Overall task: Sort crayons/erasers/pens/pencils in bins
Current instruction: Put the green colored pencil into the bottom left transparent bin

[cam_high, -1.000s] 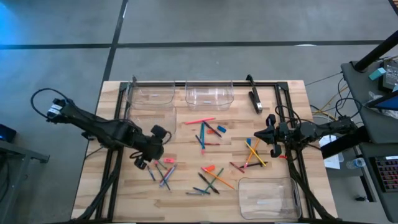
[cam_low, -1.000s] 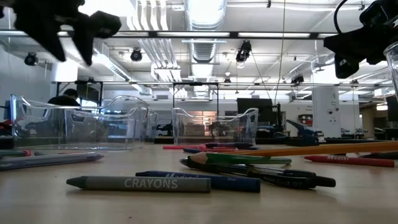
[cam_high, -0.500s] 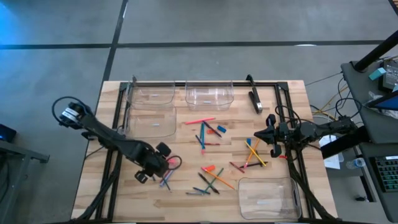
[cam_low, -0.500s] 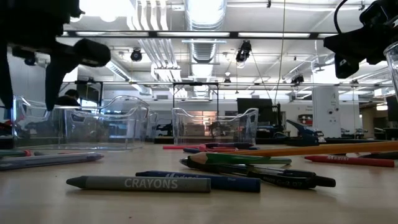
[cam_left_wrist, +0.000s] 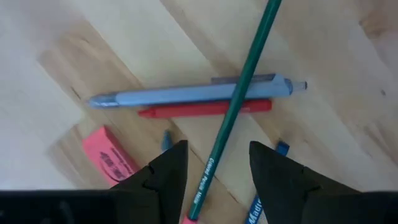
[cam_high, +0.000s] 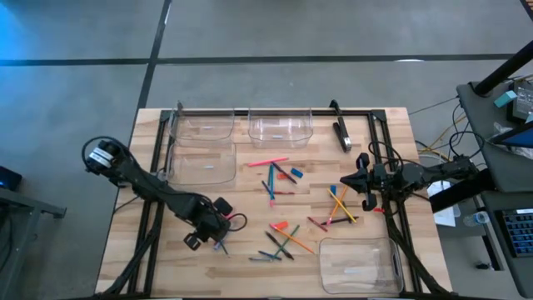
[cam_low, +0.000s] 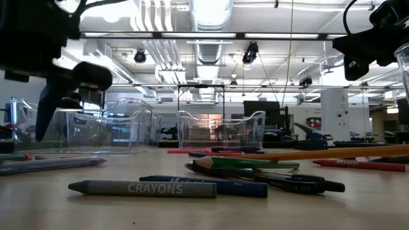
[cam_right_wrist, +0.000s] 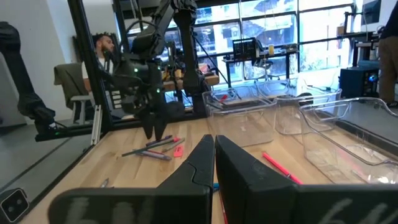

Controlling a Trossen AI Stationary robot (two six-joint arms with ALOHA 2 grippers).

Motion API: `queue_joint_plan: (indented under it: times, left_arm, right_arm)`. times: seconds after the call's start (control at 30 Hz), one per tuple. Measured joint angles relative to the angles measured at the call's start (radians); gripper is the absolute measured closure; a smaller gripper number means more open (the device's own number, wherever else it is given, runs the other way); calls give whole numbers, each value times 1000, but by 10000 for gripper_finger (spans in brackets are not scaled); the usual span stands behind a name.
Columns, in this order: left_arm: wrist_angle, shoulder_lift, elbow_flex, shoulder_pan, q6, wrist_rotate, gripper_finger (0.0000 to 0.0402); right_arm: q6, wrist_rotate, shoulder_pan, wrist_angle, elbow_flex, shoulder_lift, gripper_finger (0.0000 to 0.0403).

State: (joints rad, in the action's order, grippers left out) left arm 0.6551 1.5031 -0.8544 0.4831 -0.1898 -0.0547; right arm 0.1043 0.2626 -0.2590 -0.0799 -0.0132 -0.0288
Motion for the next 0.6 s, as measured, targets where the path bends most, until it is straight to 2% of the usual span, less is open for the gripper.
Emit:
queue_joint_plan:
  times: [0.6]
  left_arm:
    - [-130,-5,106,0,-1,0,245]
  right_arm:
    - [0,0,0,0,0,0,394]
